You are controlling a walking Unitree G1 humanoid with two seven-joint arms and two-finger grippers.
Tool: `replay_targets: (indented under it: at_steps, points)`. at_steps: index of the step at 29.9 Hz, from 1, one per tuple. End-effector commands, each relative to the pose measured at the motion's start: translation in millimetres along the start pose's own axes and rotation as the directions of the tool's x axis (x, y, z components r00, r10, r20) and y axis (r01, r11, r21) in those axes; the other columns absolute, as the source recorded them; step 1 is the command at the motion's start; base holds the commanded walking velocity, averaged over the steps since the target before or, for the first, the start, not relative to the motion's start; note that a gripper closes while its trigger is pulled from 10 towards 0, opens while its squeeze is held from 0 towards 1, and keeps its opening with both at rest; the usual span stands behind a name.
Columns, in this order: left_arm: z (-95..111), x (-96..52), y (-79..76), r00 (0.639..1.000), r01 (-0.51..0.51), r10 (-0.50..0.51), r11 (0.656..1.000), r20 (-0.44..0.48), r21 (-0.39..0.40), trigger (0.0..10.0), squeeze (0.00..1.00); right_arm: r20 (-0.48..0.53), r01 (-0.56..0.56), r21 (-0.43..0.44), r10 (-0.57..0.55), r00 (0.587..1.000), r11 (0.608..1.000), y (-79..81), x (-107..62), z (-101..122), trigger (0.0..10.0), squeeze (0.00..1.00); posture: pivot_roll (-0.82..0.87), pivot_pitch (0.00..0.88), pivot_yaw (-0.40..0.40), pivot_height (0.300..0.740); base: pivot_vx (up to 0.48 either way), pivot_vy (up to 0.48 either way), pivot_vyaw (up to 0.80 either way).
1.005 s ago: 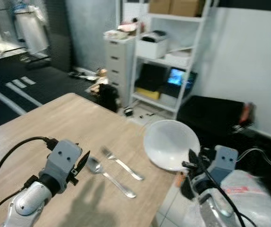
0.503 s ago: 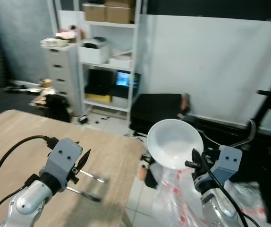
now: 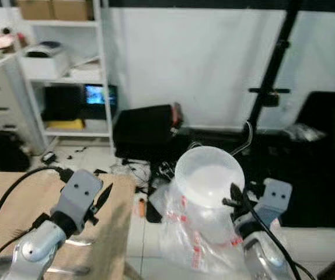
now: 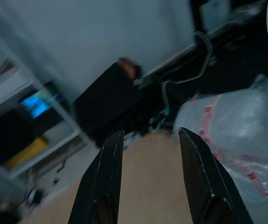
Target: Setting the table
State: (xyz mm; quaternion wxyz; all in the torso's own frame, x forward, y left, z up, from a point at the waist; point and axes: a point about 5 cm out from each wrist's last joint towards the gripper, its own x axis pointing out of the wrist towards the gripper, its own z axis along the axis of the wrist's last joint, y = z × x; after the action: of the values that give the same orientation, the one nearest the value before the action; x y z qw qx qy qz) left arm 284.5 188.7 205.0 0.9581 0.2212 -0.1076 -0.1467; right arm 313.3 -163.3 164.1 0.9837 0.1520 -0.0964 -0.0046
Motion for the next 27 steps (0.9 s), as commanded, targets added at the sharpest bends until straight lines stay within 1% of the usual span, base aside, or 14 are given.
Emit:
replay_targets:
  at_steps: [1, 27]
  points:
    - [-3.7, -1.9, -2.2, 1.0, 0.003, -0.003, 1.0, -0.015, 0.003, 10.0, 0.0, -0.005, 0.013, 0.009, -0.012, 1.0, 1.0, -3.2, -2.3, -1.3, 10.0, 0.0, 0.07, 0.107, 0.081, 0.74, 0.0, 0.0, -0.8]
    - [-4.7, 2.4, -5.9, 1.0, 0.002, -0.002, 1.0, -0.004, -0.006, 10.0, 0.0, -0.007, 0.006, 0.0, -0.006, 1.0, 1.0, -3.5, -0.7, -0.8, 10.0, 0.0, 0.06, 0.095, 0.074, 0.74, 0.0, 0.0, -0.8]
